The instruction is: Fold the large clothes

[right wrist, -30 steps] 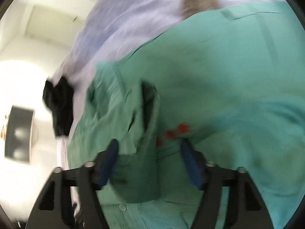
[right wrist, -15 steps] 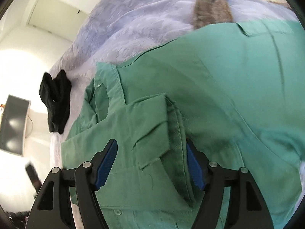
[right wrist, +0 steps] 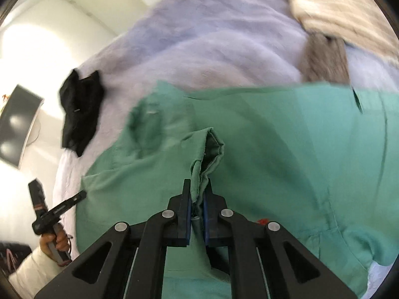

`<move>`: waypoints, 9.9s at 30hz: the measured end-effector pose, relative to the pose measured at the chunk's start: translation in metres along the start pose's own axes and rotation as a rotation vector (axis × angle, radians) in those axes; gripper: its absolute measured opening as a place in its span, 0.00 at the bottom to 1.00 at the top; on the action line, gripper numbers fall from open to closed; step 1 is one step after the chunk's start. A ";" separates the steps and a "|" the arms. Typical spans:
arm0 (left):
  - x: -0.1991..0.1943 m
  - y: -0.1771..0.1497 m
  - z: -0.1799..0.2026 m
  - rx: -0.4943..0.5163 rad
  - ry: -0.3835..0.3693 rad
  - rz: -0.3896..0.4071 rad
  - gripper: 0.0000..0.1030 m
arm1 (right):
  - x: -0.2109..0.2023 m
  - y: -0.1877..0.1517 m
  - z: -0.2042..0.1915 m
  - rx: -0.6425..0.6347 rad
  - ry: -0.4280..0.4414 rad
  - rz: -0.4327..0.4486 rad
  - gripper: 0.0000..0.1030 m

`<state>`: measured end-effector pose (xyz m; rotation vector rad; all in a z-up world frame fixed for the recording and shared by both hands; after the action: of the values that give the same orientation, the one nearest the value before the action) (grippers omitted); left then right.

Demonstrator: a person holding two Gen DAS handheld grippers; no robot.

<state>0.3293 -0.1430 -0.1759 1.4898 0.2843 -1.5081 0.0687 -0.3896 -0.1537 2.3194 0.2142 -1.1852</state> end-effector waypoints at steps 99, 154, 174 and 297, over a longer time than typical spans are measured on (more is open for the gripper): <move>0.010 -0.193 0.365 0.301 0.002 -0.269 0.99 | -0.186 0.005 0.381 0.900 0.197 0.371 0.69; -0.048 -0.149 0.119 -0.091 0.256 -0.021 0.99 | 0.049 -0.054 -0.126 -0.383 0.143 -0.230 0.20; 0.019 -0.100 0.208 -0.113 -0.237 -0.117 0.60 | -0.076 -0.079 0.114 0.368 0.255 -0.119 0.60; -0.187 -0.265 0.175 0.061 0.257 -0.270 1.00 | -0.202 -0.195 0.086 0.106 -0.039 -0.326 0.80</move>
<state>-0.0180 -0.0512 -0.0914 1.7506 0.6179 -1.5435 -0.1855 -0.2490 -0.1084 2.4130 0.5451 -1.4263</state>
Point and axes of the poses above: each gripper's, at about its wrist camera, not at the fingertips, and x roughly the way its jaws point, z to its right, y to its top, the point moved 4 cm from there along x, roughly the way its jaws point, and after that the axes turned 2 degrees about x, right-handed, at the moved point
